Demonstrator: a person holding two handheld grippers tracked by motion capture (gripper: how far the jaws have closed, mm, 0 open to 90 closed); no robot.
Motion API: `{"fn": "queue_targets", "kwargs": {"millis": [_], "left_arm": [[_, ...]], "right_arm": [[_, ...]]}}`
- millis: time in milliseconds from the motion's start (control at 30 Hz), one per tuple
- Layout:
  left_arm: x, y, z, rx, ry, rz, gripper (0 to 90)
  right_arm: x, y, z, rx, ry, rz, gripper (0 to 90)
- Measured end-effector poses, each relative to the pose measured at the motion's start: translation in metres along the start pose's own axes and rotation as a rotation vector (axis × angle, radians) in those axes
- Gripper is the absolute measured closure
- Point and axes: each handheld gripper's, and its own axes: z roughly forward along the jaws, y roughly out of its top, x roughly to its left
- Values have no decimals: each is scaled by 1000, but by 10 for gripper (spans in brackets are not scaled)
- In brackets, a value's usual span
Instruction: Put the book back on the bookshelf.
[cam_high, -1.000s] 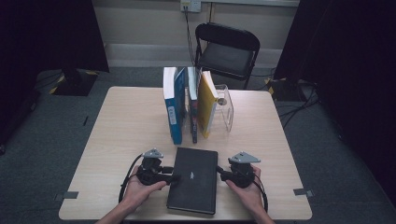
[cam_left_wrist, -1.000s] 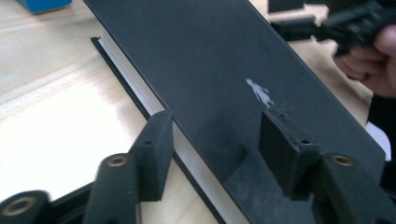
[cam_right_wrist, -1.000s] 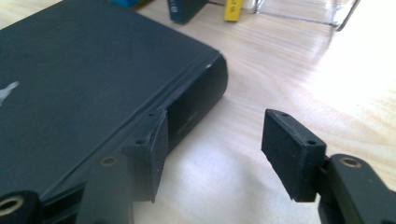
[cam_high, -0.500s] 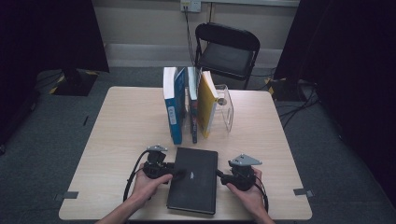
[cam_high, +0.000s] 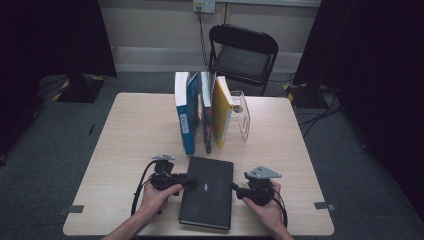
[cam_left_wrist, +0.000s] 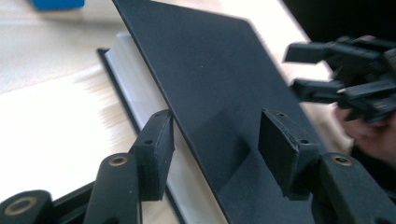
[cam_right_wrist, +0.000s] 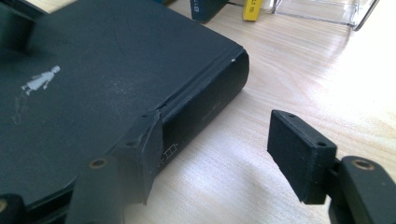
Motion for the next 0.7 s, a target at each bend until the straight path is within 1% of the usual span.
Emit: {"fn": "queue_targets", "kwargs": {"millis": [100, 133, 167, 200, 233, 267, 300, 333, 367, 400, 467, 567, 600, 633, 667, 700], "left_arm": [[-3, 0, -2, 1, -21, -3, 463], [-3, 0, -2, 1, -21, -3, 464], [-4, -2, -1, 17, -72, -5, 485], [-7, -2, -1, 12, -71, -2, 491], [-12, -2, -2, -5, -53, 1, 503], [-12, -2, -2, -5, -53, 1, 508], [-17, 2, -2, -1, -63, 19, 500], [-16, 3, -1, 11, -58, 30, 498], [-16, 3, 1, 23, -59, 25, 497], [-16, 3, 1, 23, -59, 25, 491], [-13, 6, 7, 55, -48, 34, 473], [-12, 10, 12, 69, -70, 30, 466], [-12, 10, 12, 69, -70, 30, 462], [-12, 12, 16, 95, -66, 27, 449], [-12, 12, 16, 95, -66, 27, 437], [-11, 14, 20, 112, -75, 27, 428]], "right_arm": [[0, 0, 0, 0, -1, -2, 359], [0, 0, 0, 0, -1, -2, 358], [0, 0, 0, 1, -2, -1, 357], [0, 0, 0, 1, -3, -1, 357], [0, 0, 0, 1, -3, -2, 356], [0, 0, 0, 1, -3, -2, 356], [0, 0, -1, -1, 0, -2, 349], [0, 1, -2, -4, 4, -2, 349], [1, 1, -2, -4, 5, -5, 347], [1, 1, -3, -5, 6, -8, 346], [1, 1, -3, -3, 8, -12, 346], [1, 1, -3, -1, 8, -14, 343], [0, 2, -3, -2, 10, -13, 343], [0, 2, -3, -3, 12, -11, 338], [0, 2, -3, -3, 12, -11, 338], [-1, 3, -3, -6, 15, -12, 338]]}}
